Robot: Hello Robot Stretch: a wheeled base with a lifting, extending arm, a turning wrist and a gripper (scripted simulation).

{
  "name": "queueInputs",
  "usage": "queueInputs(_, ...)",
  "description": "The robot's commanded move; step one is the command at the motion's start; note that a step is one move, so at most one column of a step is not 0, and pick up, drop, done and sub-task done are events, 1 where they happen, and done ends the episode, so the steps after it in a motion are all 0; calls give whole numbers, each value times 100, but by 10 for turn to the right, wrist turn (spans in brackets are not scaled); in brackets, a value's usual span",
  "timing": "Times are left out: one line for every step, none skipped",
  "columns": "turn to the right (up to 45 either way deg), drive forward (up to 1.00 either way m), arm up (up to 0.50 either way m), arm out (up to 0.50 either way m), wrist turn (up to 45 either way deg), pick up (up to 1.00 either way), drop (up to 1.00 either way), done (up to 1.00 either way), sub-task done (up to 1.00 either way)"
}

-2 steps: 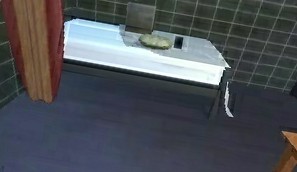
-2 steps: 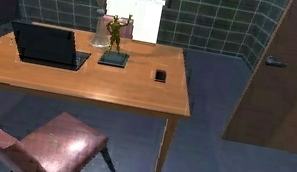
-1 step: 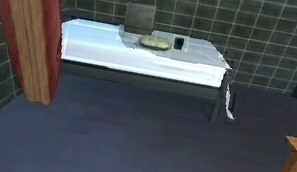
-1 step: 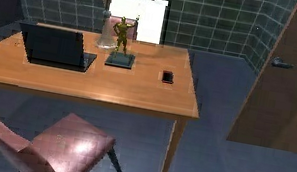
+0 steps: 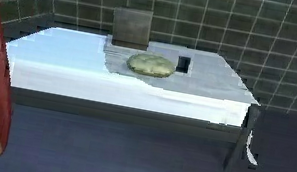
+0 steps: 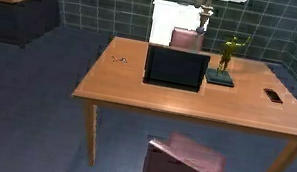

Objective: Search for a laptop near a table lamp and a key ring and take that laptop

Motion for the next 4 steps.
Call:
queueInputs(390, 0, 0, 0, 0, 0, 0, 0, 0)
queueInputs(0, 95, 0, 0, 0, 0, 0, 0, 0)
queueInputs(450, 0, 0, 0, 0, 0, 0, 0, 0)
queueInputs(30, 0, 0, 0, 0, 0, 0, 0, 0)
